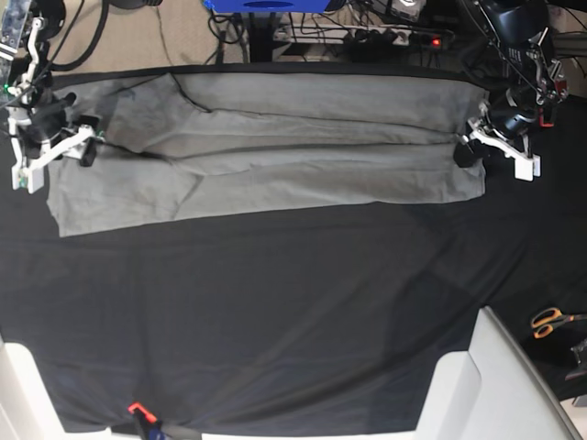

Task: Fold the T-shirt properly
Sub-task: 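Move the left gripper to the strip's end and grasp it, then fold the grasped strip end over toward the right gripper with the left gripper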

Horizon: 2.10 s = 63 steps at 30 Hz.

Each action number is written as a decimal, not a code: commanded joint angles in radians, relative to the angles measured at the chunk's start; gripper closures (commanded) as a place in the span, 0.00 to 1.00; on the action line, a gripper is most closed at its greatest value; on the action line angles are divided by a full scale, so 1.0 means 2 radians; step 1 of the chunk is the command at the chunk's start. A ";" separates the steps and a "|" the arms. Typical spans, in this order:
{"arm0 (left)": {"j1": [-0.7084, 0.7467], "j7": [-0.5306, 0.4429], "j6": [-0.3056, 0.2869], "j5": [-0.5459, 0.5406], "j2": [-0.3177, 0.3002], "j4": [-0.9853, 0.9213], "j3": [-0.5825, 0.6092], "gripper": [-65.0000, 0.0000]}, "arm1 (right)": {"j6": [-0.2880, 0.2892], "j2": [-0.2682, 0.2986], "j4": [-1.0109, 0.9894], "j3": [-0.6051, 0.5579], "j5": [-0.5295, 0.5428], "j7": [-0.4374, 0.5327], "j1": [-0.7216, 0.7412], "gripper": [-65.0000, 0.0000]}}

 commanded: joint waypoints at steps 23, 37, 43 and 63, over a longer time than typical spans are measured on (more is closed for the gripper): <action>0.163 0.045 0.143 0.086 0.030 0.401 0.070 1.00 | 0.002 0.005 0.008 0.002 0.003 0.005 0.003 0.47; 0.173 0.046 0.284 0.168 0.153 0.432 0.226 1.00 | 0.002 0.006 0.008 0.003 0.003 0.005 0.003 0.47; 0.143 0.046 0.291 0.172 0.153 0.420 0.287 1.00 | 0.002 0.006 0.008 0.003 0.003 0.005 0.003 0.47; 0.079 0.060 0.291 0.225 0.160 0.363 0.414 1.00 | 0.002 0.012 0.007 0.003 0.003 0.005 0.003 0.47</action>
